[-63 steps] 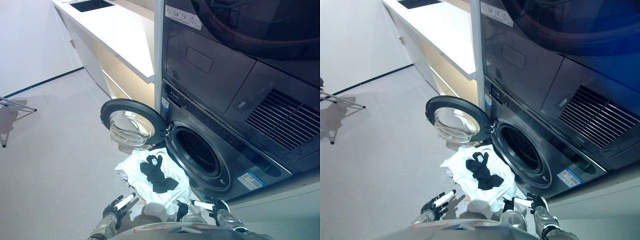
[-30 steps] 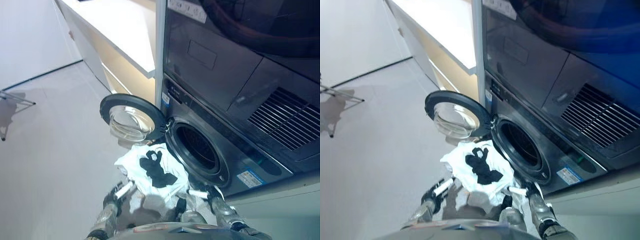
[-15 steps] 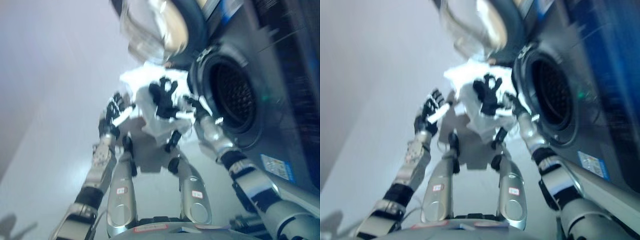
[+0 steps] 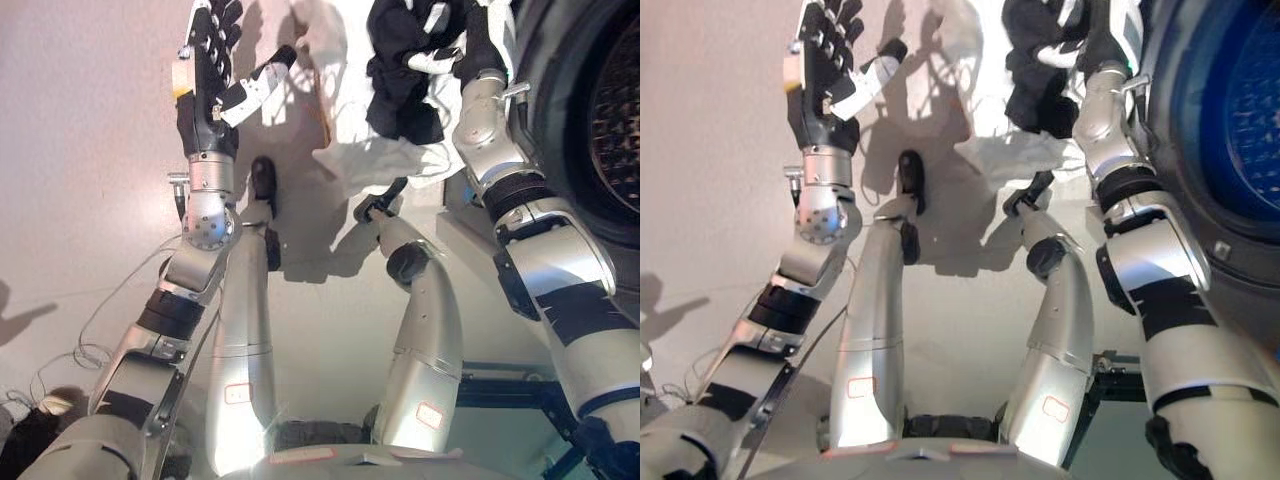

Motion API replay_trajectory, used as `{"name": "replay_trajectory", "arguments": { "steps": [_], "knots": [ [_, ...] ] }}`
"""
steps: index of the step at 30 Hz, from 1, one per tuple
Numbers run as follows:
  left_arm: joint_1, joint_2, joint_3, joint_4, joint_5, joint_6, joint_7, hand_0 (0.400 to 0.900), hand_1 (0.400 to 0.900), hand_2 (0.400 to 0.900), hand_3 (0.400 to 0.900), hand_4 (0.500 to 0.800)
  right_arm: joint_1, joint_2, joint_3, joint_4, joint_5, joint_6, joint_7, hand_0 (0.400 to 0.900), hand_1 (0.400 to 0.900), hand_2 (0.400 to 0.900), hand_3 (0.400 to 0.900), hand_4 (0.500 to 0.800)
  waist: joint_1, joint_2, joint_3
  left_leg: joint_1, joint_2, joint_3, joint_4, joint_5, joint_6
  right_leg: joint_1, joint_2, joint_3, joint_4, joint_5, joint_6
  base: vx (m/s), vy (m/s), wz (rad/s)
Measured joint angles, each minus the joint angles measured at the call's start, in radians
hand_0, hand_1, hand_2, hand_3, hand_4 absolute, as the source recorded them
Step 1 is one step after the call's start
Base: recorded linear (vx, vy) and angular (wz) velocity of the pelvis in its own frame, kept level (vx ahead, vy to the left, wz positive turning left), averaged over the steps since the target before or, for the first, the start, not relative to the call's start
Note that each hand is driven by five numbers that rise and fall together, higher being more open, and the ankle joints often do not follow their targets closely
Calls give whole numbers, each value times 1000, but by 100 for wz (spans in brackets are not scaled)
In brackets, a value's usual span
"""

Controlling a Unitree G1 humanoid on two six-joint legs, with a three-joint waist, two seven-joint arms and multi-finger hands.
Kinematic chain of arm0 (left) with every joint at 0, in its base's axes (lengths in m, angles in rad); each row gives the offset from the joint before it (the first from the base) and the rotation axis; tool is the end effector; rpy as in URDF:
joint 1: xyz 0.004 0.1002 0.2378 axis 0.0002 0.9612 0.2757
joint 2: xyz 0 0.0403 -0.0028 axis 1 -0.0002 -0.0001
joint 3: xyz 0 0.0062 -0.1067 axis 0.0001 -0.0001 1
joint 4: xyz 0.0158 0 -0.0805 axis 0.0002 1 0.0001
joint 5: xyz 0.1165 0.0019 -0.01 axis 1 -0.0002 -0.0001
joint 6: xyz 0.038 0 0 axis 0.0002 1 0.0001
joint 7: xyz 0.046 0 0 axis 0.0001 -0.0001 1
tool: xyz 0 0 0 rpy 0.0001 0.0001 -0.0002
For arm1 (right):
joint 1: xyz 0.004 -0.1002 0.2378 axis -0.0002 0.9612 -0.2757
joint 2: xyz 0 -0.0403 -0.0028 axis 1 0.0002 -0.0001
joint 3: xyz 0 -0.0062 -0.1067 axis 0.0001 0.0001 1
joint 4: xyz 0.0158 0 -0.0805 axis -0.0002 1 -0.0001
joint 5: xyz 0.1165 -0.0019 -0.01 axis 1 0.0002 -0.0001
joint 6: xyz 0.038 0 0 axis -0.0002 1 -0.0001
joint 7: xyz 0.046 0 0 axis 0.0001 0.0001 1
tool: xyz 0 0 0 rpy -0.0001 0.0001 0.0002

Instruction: Put the clothes in the basket into the washing machine.

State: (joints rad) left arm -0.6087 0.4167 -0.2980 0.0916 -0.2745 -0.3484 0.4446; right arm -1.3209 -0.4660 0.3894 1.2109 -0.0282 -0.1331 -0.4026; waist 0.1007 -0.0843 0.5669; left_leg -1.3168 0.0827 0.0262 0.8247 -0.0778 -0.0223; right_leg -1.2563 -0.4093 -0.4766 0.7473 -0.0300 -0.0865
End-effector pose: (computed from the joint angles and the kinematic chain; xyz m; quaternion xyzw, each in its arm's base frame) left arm 0.2979 0.1321 0.1823 0.0020 -0.3738 0.0094 0.9275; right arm 0.3985 -0.1873 0.2408 -0.3317 -0.1708 -0.1863 0.9089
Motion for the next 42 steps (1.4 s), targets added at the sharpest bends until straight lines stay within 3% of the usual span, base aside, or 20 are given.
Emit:
{"name": "replay_trajectory", "arguments": {
  "steps": [7,15,16,17,26,31,34,38,42],
  "knots": [
    [10,21,-20,-12,-3,-13,35,900,900,900,900,800,-4,0,9,72,3,0,-42,900,900,900,900,800,25,20,12,-143,-35,0,161,-57,26,-142,-86,41,174,-62,-1,-15,28,11],
    [47,32,-20,-42,-19,-19,48,900,900,900,900,800,17,3,-2,136,-74,30,-53,900,900,900,900,800,39,37,15,-179,-51,7,288,-110,55,-177,-128,83,284,-101,8,-11,48,0],
    [48,32,-20,-46,-23,-20,48,900,900,900,900,800,22,2,-6,135,-75,30,-53,686,686,686,686,672,41,38,14,-179,-52,8,296,-114,59,-176,-132,85,289,-103,7,-11,53,-7],
    [51,35,-20,-48,-24,-22,48,900,900,900,900,800,25,1,-6,130,-76,34,-52,400,400,400,400,500,44,40,15,-179,-51,7,306,-119,62,-173,-133,86,292,-103,7,-12,49,-9],
    [114,46,-17,-48,-42,-23,42,900,900,900,900,800,89,-19,-8,66,-123,44,-46,400,400,400,400,500,38,42,15,-178,-45,23,381,-156,79,-171,-137,115,330,-101,10,4,40,-10],
    [140,47,3,-48,-41,-21,45,900,900,900,900,800,134,-18,-64,-23,-109,37,-46,400,400,400,400,500,21,42,15,-171,-31,37,394,-163,89,-175,-130,132,331,-94,20,-5,33,-21],
    [150,44,31,-53,-40,-19,61,900,900,900,900,800,204,-20,-107,-185,-64,27,-52,400,400,400,400,500,-3,41,14,-170,-23,52,391,-166,94,-184,-106,148,309,-77,28,-22,53,-29],
    [181,37,98,-104,-35,-6,90,900,900,900,900,800,399,-28,-193,-595,-12,4,-55,400,400,400,400,500,-60,38,14,-171,7,82,389,-178,116,-193,-66,167,253,-35,45,-22,40,-27],
    [185,35,125,-122,-4,-3,101,900,900,900,900,800,548,-27,-274,-799,42,-31,-68,400,400,400,400,500,-124,38,15,-150,10,100,377,-189,131,-173,-61,169,212,-11,59,-15,2,-16]
  ]
}}
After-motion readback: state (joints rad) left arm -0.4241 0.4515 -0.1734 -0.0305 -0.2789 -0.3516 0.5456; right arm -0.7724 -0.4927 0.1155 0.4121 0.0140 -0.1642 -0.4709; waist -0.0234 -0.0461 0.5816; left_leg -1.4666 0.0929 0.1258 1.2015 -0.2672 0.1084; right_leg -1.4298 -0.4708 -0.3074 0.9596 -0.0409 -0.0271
